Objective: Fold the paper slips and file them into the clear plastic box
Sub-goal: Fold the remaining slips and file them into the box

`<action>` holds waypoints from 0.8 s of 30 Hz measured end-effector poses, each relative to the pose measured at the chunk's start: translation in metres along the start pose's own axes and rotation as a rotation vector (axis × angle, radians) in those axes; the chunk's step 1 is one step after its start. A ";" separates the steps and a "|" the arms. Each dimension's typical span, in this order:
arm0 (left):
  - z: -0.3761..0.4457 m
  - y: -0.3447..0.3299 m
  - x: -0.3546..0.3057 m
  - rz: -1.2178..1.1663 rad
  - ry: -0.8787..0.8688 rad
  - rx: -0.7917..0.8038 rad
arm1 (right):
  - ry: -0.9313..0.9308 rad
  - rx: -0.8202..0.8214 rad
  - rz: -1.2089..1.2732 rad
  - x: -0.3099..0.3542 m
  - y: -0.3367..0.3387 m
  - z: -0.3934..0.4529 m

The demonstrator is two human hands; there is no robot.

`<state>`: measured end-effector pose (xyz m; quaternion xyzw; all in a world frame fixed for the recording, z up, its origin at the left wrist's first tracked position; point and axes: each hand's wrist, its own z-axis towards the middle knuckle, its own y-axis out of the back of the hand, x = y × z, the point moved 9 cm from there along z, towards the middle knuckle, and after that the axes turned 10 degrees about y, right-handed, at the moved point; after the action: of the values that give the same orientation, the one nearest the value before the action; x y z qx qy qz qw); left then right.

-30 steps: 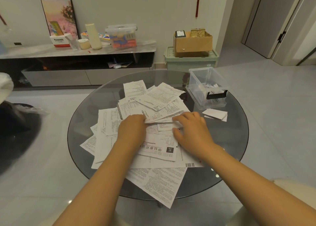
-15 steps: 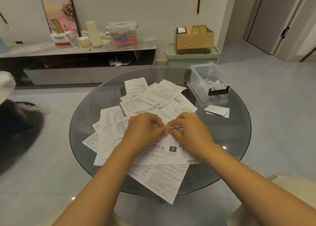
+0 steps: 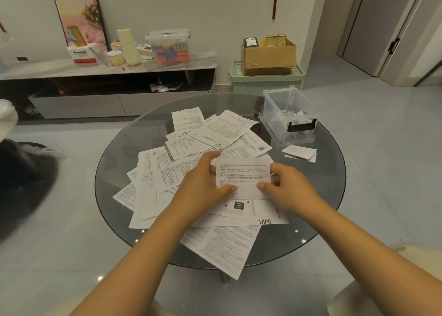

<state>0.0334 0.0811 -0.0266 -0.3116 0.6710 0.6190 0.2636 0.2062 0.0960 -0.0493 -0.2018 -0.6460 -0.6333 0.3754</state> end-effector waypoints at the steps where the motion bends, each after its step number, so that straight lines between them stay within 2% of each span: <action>1: 0.001 -0.005 0.001 0.018 0.007 0.008 | -0.025 -0.004 0.001 -0.002 -0.001 0.000; 4: 0.004 -0.022 0.006 0.130 0.017 0.014 | -0.067 0.012 -0.032 -0.002 -0.007 -0.004; 8: 0.009 -0.028 0.011 0.216 0.047 0.004 | -0.075 0.034 -0.201 -0.002 -0.010 -0.005; 16: 0.011 -0.017 0.020 0.177 0.083 0.066 | -0.114 0.044 -0.095 -0.006 0.000 -0.009; 20: 0.002 -0.016 0.004 0.265 -0.098 -0.018 | -0.134 0.015 -0.030 -0.005 0.005 -0.016; 24: -0.013 -0.026 -0.017 0.283 -0.276 -0.009 | -0.195 -0.019 0.091 -0.007 0.006 -0.021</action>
<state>0.0650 0.0688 -0.0304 -0.1277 0.6629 0.6897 0.2620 0.2204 0.0778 -0.0522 -0.2951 -0.6637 -0.5989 0.3372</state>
